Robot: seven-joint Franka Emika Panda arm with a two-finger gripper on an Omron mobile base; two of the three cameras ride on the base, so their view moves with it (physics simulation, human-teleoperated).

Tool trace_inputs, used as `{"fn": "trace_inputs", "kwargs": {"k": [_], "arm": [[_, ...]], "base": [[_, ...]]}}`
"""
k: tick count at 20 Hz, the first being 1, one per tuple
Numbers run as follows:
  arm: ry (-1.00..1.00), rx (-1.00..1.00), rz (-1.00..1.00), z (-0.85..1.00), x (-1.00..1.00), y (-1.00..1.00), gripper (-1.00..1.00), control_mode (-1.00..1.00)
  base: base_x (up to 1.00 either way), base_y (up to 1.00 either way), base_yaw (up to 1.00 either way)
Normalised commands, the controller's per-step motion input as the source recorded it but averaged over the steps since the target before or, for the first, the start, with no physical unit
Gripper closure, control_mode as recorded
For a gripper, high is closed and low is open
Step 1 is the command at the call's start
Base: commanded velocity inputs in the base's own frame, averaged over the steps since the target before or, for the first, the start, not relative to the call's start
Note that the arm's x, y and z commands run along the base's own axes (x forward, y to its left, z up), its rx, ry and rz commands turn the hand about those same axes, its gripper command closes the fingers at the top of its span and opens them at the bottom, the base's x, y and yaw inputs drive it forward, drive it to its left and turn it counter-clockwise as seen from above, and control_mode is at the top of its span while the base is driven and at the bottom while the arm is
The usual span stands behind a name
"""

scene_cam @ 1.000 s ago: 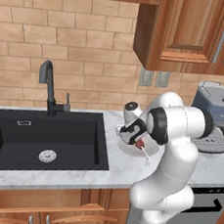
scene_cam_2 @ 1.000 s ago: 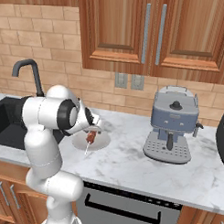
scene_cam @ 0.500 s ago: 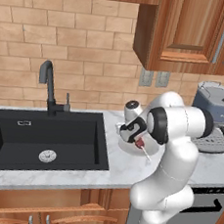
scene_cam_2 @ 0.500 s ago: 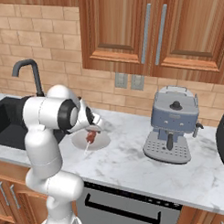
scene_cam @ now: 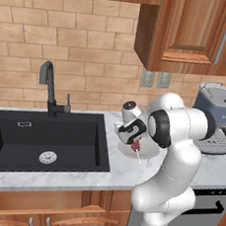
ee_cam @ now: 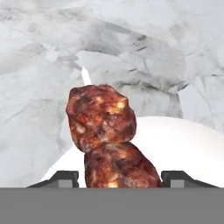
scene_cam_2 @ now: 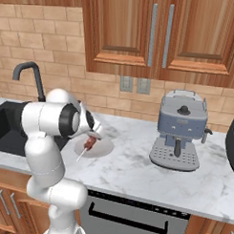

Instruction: Place the cold items (lime and squash) from the fridge in one tupperware on the dining counter. Place the warm items (hot dog and kebab skewer) in the stove area in another tupperware.

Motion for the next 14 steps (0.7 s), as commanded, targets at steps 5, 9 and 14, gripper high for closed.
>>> {"fn": "trace_inputs", "kwargs": {"k": [5, 9, 14], "arm": [[-0.04, 0.0, -0.15, 0.6, -0.14, 0.18, 1.0, -1.0], [-0.1, 0.04, -0.16, 0.65, -0.86, -0.14, 1.0, -1.0], [-0.2, 0.13, -0.2, 0.39, -1.0, -0.4, 1.0, -1.0]], "base": [[0.0, 0.0, 0.0], [0.0, 0.0, 0.0], [0.0, 0.0, 0.0]]}}
